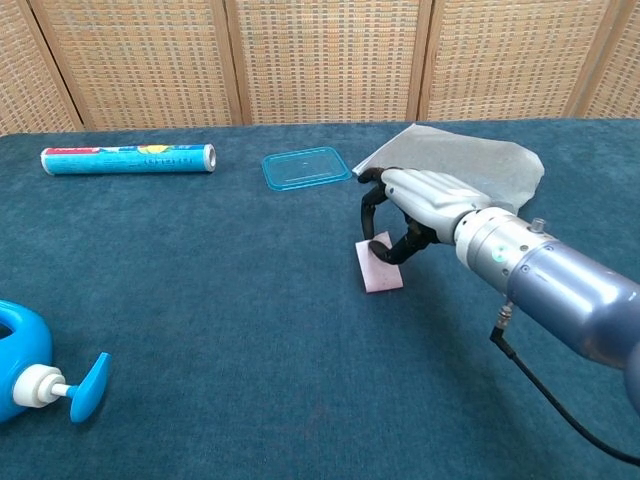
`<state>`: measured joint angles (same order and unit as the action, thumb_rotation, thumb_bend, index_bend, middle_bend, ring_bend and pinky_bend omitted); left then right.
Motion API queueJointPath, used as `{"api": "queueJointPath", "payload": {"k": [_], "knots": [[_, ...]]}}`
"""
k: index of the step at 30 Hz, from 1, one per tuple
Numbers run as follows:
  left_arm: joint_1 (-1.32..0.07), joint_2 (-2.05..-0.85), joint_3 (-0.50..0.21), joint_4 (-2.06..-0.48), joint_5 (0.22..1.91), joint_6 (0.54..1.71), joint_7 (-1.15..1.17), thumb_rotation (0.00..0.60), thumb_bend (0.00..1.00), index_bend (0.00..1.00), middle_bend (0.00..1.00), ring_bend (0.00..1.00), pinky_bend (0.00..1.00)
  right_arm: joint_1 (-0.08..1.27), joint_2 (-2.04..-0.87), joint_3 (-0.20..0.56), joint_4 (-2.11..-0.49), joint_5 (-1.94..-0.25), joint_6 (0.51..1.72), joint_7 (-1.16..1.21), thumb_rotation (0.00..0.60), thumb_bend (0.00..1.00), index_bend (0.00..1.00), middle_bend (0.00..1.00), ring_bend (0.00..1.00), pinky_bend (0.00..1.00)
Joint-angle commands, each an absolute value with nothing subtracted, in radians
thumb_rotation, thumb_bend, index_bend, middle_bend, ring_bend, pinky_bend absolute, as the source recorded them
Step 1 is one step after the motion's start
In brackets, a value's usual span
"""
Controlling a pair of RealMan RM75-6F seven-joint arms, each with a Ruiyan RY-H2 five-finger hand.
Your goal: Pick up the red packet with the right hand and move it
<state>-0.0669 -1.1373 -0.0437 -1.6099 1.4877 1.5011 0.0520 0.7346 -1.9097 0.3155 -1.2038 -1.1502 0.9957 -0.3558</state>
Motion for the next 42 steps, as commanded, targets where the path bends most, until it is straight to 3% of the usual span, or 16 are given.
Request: {"api": "queueJointPath", "payload": {"k": [1, 8, 15, 33, 42], "knots": [[-0.067, -1.138, -0.044, -1.609, 1.486, 1.5, 0.051, 0.6, 0.13, 0.0, 0.0, 0.0, 0.08, 0.739, -1.904, 0.321, -1.205, -1.15, 1.001, -0.354, 0.6, 0.59, 0.76, 0.15, 0.0, 0.0], [-0.065, -1.138, -0.042, -1.614, 1.494, 1.508, 0.056, 0.6, 0.13, 0.0, 0.0, 0.0, 0.08, 0.734, -1.846, 0.34, -1.274, -1.167, 1.057, -0.376, 0.6, 0.59, 0.77, 0.16, 0.0, 0.0], [-0.063, -1.14, -0.038, -1.616, 1.503, 1.515, 0.067, 0.6, 0.13, 0.0, 0.0, 0.0, 0.08, 0.684, -1.721, 0.34, -1.459, -1.172, 1.115, -0.373, 0.6, 0.59, 0.77, 0.16, 0.0, 0.0], [-0.055, -1.146, -0.027, -1.624, 1.536, 1.542, 0.09, 0.6, 0.13, 0.0, 0.0, 0.0, 0.08, 0.523, -1.434, 0.262, -1.832, -1.179, 1.081, -0.035, 0.6, 0.58, 0.77, 0.16, 0.0, 0.0], [-0.054, -1.147, -0.027, -1.623, 1.539, 1.545, 0.09, 0.6, 0.13, 0.0, 0.0, 0.0, 0.08, 0.469, -1.306, 0.217, -1.961, -1.295, 1.059, 0.176, 0.6, 0.58, 0.78, 0.16, 0.0, 0.0]]}}
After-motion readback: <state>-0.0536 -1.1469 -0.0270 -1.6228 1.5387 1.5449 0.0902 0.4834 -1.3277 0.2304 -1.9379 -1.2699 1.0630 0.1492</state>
